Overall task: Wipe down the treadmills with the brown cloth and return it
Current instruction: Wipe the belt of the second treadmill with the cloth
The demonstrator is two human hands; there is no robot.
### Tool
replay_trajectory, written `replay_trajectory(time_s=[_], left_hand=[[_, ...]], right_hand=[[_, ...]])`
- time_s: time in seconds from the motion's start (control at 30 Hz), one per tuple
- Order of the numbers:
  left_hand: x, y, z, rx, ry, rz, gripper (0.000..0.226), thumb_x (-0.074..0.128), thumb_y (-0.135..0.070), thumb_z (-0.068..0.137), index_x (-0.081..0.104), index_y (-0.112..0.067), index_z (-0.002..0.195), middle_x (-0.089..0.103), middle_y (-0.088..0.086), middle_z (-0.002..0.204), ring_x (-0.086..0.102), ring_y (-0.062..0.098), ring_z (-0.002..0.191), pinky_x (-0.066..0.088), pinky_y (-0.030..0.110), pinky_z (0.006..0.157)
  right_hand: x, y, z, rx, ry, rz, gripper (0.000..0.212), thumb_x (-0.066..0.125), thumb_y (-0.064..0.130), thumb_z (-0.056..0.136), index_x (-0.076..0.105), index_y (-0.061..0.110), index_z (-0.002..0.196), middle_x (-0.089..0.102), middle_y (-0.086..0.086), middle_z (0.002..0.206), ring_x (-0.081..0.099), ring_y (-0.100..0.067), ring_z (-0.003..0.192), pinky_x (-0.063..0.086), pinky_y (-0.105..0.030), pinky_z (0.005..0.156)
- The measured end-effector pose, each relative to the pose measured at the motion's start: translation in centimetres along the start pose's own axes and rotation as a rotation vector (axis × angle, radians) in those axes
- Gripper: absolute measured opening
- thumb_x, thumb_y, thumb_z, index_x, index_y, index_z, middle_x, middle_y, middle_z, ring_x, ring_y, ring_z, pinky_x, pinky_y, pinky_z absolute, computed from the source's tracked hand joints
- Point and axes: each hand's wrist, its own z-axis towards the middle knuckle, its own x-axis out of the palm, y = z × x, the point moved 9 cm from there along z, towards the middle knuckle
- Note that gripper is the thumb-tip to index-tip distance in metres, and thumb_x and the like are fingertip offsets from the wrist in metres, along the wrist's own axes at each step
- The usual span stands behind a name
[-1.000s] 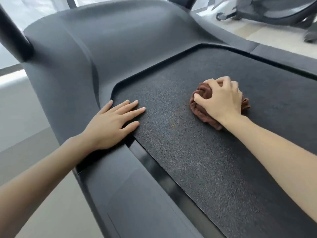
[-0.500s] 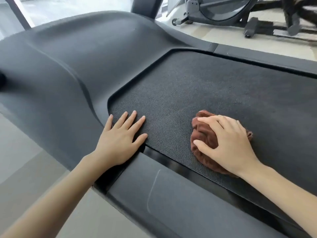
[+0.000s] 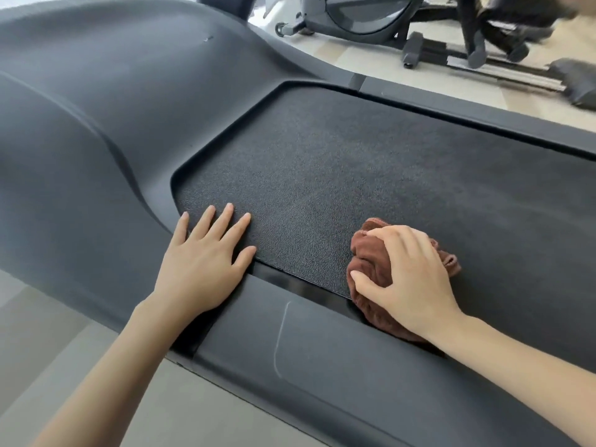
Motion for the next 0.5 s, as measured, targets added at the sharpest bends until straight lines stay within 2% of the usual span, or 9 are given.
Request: replay_trajectory(time_s=[0.1,0.27,0.33,0.43,0.5], left_hand=[[-0.1,0.0,0.0,0.0,0.007,-0.002,0.06,0.009,-0.057,0.09,0.002,-0.039,0.147,0.0,-0.01,0.158,-0.003,0.013,0.145,-0.008,0.039,0.116],[-1.3,2.5,0.5,-0.015,0.003,0.023,0.06,0.007,-0.061,0.087,0.006,-0.046,0.145,0.007,-0.019,0.155,-0.005,0.008,0.144,-0.01,0.043,0.116],[-2.0,4.0,0.5,-0.04,-0.02,0.061,0.057,0.005,-0.062,0.09,0.01,-0.045,0.145,0.012,-0.019,0.155,-0.003,0.007,0.144,-0.011,0.04,0.116],[-2.2,4.3,0.5,-0.051,-0.006,0.059,0.069,-0.006,-0.062,0.08,0.012,-0.047,0.144,0.012,-0.021,0.154,0.0,0.002,0.143,-0.01,0.038,0.117],[-2.2,4.2,0.6,-0.061,-0.009,0.042,0.071,-0.005,-0.062,0.078,0.014,-0.047,0.144,0.013,-0.021,0.153,0.003,0.0,0.142,-0.006,0.037,0.117]], right_hand=[[0.5,1.0,1.9,-0.107,-0.004,0.033,0.06,0.048,0.059,0.07,0.059,0.019,0.114,0.057,0.001,0.114,0.049,-0.024,0.11,0.034,-0.033,0.098],[3.7,4.3,10.5,-0.225,0.013,0.079,0.052,0.061,0.054,0.074,0.058,0.021,0.113,0.058,-0.001,0.114,0.049,-0.025,0.109,0.037,-0.036,0.094],[5.6,5.5,15.5,-0.212,0.009,0.066,0.052,0.063,0.053,0.075,0.056,0.021,0.116,0.057,-0.004,0.116,0.049,-0.03,0.111,0.036,-0.037,0.094],[8.0,6.6,22.9,-0.127,-0.002,0.037,0.055,0.059,0.056,0.077,0.053,0.02,0.118,0.056,-0.008,0.121,0.048,-0.034,0.113,0.036,-0.038,0.095],[9.1,7.2,26.8,-0.057,0.004,0.003,0.059,0.056,0.059,0.077,0.05,0.019,0.12,0.054,-0.01,0.125,0.047,-0.035,0.115,0.036,-0.041,0.097]])
